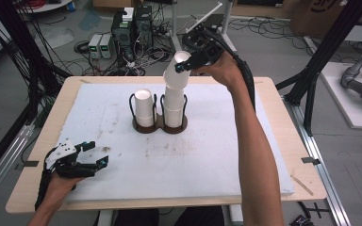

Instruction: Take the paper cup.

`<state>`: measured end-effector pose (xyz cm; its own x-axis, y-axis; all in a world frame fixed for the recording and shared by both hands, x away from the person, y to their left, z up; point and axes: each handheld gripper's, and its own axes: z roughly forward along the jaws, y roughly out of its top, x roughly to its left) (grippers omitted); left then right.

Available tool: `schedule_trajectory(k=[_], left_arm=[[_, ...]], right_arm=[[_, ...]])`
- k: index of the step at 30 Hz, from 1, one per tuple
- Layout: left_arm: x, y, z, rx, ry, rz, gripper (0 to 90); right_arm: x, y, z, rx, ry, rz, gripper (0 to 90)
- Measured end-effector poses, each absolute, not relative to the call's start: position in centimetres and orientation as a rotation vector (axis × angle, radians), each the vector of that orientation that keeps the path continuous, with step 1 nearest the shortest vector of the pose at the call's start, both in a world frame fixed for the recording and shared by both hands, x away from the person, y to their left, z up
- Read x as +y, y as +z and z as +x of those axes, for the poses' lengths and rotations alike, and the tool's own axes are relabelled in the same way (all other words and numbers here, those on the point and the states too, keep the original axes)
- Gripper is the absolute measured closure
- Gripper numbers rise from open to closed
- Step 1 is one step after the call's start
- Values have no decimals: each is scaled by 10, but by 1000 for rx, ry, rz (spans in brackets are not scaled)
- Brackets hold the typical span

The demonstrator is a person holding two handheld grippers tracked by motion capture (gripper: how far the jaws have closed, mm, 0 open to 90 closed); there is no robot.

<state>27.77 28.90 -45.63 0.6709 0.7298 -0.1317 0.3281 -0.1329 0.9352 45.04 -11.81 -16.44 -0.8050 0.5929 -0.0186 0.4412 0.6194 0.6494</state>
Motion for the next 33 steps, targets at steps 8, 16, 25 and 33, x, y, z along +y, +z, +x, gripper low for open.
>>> schedule_trajectory(k=[8,16,25,33], left_arm=[[288,-456,278,859,432,1731,133],[288,-456,278,855,426,1736,133],[289,-456,278,855,430,1732,134],[289,-456,278,856,430,1732,134]], right_arm=[[-121,-157,430,2613,1002,773,361],[-134,-156,404,2615,1041,723,361],[-153,-169,369,2613,1134,624,361],[-174,-190,344,2567,1264,598,360]])
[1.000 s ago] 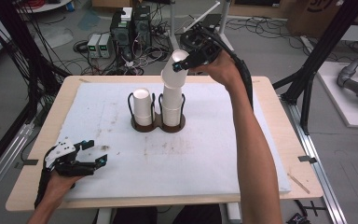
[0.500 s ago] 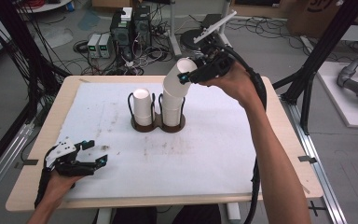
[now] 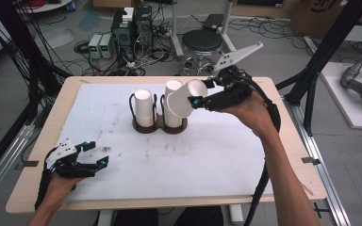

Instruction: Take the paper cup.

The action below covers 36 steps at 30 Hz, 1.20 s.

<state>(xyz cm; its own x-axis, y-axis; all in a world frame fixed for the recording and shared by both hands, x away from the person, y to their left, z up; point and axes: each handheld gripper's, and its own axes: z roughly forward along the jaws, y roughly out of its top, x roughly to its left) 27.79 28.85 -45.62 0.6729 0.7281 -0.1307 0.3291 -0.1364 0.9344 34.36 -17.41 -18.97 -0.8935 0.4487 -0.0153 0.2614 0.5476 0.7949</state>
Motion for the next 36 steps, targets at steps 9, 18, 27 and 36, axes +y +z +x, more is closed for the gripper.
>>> schedule_trajectory(k=[9,18,27,36], left_arm=[[287,-456,278,859,435,1739,134],[288,-456,278,852,429,1740,134],[286,-456,278,844,432,1759,134],[286,-456,278,839,434,1759,134]], right_arm=[[-198,-221,324,2502,1400,623,361],[-206,-251,315,2477,1468,657,361],[-201,-286,312,2466,1544,673,361],[-205,-314,313,2445,1633,695,361]])
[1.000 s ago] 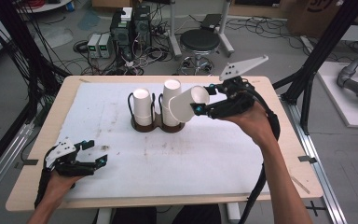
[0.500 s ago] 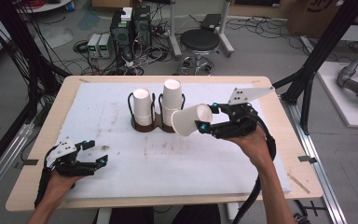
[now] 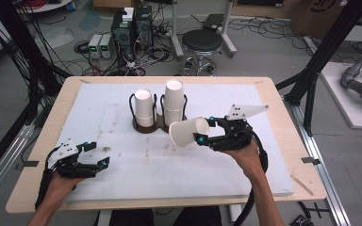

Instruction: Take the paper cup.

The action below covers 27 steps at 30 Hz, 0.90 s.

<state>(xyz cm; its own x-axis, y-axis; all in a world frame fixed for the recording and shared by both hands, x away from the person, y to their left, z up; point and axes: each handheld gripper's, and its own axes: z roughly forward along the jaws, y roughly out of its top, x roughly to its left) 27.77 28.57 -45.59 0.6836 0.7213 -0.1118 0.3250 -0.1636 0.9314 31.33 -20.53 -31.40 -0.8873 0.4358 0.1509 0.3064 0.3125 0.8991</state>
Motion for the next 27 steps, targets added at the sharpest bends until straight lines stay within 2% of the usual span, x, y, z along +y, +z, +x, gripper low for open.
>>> schedule_trajectory(k=[11,27], left_arm=[[286,-456,277,840,442,1757,134],[286,-456,277,837,443,1756,134]], right_arm=[[-209,-342,312,2418,1742,694,360],[-203,-349,313,2444,1713,681,360]])
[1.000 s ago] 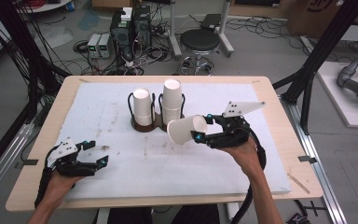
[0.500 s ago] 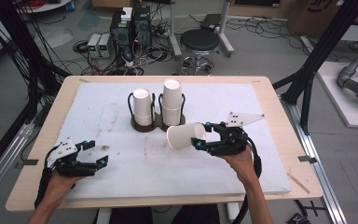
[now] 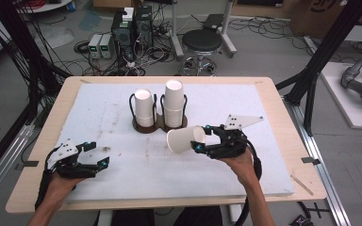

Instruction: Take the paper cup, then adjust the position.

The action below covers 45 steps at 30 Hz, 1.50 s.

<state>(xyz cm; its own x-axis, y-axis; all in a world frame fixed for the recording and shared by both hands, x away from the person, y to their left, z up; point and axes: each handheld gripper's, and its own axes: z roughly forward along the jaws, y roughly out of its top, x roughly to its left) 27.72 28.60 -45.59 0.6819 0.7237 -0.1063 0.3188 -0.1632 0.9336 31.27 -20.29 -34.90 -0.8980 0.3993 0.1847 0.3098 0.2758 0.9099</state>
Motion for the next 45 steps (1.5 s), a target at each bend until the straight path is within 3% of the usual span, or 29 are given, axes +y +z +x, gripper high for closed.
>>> schedule_trajectory(k=[28,36,45], left_arm=[[294,-450,275,790,420,1717,134],[292,-416,276,602,334,1620,134],[262,-395,286,446,203,1678,130]], right_arm=[[-195,-353,317,2459,1762,651,359],[-181,-350,320,2477,1811,548,359],[-168,-352,320,2506,1842,496,359]])
